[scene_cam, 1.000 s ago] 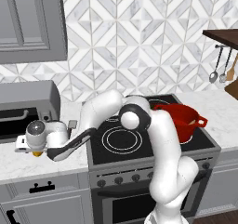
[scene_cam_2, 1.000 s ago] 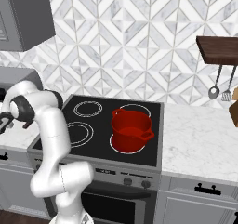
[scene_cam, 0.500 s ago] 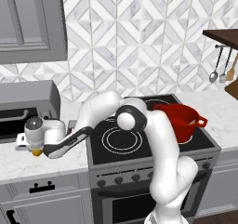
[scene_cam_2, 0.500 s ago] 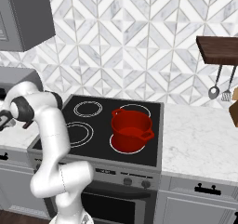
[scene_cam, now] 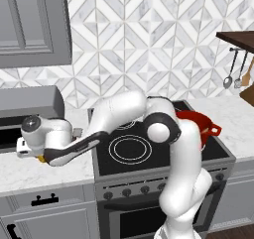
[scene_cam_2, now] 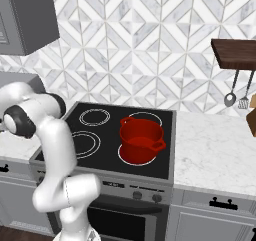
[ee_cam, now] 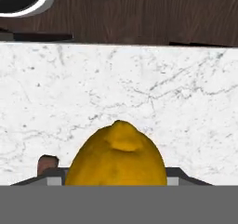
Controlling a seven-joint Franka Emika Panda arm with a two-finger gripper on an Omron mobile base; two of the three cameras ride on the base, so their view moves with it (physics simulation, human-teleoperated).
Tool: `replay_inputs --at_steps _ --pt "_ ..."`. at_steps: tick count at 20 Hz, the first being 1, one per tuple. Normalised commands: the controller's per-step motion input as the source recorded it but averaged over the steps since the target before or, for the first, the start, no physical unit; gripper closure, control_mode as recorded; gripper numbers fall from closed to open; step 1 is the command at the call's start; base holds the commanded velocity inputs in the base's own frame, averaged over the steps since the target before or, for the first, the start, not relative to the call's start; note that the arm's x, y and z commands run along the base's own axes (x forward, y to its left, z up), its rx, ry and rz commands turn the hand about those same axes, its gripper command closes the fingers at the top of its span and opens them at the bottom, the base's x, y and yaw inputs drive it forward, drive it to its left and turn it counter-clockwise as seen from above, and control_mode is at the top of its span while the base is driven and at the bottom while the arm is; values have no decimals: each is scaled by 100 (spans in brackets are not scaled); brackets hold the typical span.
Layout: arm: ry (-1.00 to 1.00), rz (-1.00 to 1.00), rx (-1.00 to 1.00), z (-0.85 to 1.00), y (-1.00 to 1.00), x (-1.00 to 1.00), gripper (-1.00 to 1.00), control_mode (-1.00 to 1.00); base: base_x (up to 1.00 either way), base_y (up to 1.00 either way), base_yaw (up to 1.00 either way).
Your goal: Put the sweet potato and lemon in the pot. Retrieve the spatula and lightly stir the vegetables in the pot.
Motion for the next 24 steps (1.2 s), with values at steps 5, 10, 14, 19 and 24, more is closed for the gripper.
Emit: replay_inputs --at_steps 5,10,14,19,24 --pt "5 0 -2 74 -97 -49 100 -100 0 0 0" --pt "21 0 -1 56 -100 -50 100 -100 0 0 0" --pt "23 -1 0 46 -100 -28 100 -100 0 0 0" --pt "7 0 -1 50 -100 -3 100 -100 0 0 0" --pt "-2 0 -5 30 -100 0 100 -100 0 0 0"
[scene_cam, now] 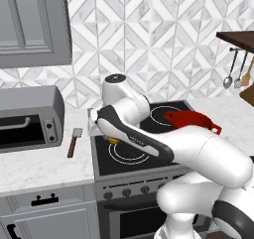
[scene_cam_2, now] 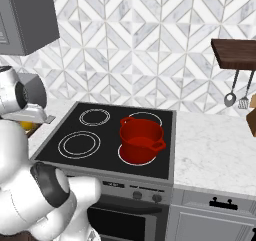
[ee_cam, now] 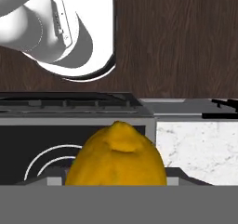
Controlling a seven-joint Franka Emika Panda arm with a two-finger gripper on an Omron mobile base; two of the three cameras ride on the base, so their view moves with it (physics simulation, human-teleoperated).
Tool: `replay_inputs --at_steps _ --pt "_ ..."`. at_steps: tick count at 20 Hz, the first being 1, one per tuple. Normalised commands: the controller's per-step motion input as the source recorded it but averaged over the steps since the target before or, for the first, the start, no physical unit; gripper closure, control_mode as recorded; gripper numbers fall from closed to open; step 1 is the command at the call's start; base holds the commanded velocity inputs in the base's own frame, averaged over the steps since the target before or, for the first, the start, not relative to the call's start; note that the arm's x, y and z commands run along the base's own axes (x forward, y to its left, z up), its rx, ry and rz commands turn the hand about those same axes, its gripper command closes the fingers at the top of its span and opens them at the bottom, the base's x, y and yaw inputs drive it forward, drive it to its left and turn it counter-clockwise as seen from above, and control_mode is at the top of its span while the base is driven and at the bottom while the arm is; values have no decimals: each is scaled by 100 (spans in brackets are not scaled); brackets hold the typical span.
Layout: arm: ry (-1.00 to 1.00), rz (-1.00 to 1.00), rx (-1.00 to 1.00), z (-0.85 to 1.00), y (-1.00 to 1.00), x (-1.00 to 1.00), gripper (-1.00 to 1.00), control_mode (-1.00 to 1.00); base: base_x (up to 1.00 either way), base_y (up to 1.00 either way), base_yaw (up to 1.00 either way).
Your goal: Put the sweet potato and lemon in the pot. Retrieve the spatula and lightly stir the vegetables in the pot.
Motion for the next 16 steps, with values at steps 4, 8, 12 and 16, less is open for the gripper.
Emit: replay_inputs --at_steps 4,8,12,16 --pt "0 0 -2 13 -100 0 100 -100 0 0 0" --pt "0 0 -2 13 -100 6 100 -100 0 0 0" --pt "0 0 -1 8 -100 26 100 -100 0 0 0" --pt "6 0 0 0 -100 69 100 -100 0 0 0"
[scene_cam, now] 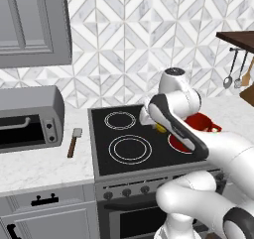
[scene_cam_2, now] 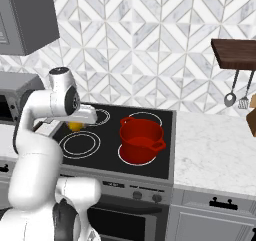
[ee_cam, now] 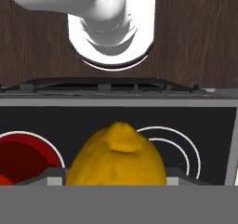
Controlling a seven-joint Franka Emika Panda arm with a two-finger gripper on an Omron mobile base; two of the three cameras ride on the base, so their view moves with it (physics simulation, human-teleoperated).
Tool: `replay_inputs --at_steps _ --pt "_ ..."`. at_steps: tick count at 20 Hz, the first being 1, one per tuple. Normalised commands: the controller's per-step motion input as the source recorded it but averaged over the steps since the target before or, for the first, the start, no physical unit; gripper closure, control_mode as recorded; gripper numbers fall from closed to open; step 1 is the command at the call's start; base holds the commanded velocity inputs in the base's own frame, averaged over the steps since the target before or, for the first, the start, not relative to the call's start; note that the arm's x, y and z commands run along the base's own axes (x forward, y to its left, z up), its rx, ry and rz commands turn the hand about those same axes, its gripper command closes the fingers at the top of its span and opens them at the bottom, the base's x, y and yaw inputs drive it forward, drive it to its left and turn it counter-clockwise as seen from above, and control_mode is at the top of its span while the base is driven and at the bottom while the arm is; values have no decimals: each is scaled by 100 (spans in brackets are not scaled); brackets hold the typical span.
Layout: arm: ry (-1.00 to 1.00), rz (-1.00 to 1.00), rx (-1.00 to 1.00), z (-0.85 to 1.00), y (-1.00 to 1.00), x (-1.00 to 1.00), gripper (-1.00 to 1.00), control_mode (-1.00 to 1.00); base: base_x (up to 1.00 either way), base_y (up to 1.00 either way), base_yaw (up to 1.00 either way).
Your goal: Put the sweet potato and lemon in the pot. Retrieve the spatula and lightly stir the vegetables in the pot.
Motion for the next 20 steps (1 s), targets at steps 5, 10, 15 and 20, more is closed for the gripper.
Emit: replay_inputs --at_steps 5,10,15,20 --pt "11 0 0 0 -100 81 100 -100 0 0 0" --pt "8 0 0 -9 -100 79 100 -100 0 0 0" --pt "3 0 0 -19 -100 77 100 -100 0 0 0" --pt "0 0 -5 -80 -67 46 100 -100 0 0 0"
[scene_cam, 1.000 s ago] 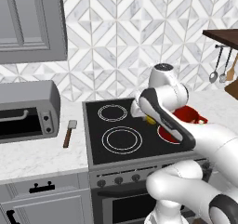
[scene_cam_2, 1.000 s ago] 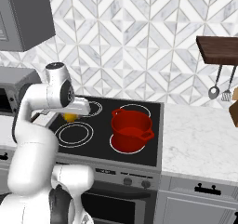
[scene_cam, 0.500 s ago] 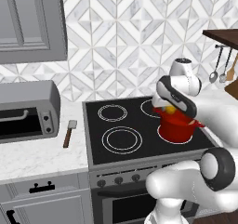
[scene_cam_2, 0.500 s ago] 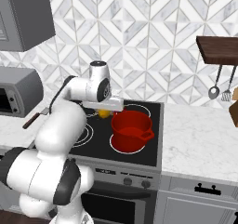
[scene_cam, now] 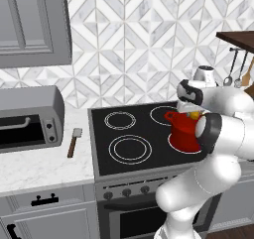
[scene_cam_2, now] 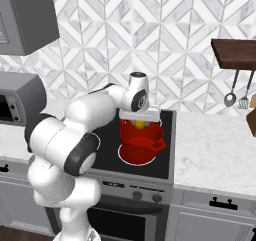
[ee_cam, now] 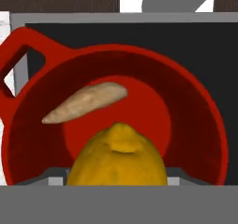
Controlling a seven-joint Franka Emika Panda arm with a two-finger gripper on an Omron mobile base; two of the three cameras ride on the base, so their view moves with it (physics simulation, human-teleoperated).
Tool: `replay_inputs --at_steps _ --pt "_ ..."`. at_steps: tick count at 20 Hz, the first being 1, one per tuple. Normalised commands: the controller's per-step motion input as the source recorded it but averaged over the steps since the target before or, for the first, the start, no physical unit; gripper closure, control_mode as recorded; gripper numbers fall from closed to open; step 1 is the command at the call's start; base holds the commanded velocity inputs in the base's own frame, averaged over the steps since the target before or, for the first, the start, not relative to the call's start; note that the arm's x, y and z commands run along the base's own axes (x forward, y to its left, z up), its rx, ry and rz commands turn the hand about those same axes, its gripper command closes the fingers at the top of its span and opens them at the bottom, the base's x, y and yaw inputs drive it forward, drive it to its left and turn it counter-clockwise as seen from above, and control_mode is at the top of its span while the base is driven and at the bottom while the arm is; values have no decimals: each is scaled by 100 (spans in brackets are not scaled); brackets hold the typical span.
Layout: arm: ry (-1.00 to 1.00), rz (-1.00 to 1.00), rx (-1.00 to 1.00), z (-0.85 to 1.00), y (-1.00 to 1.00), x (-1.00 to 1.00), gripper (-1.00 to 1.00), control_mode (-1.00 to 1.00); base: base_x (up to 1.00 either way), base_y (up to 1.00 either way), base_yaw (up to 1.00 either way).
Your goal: Put the sweet potato and lemon in the pot. Retrieve the spatula and lightly stir the vegetables in the pot.
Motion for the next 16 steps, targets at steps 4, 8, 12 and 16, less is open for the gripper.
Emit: replay_inputs --at_steps 4,8,12,16 --pt "-1 0 -5 -89 -22 4 100 -100 0 0 0" --pt "-1 0 0 -69 -9 23 100 -100 0 0 0" --pt "-3 0 0 -54 -4 31 100 -100 0 0 0" --pt "-4 0 0 -36 -4 31 100 -100 0 0 0"
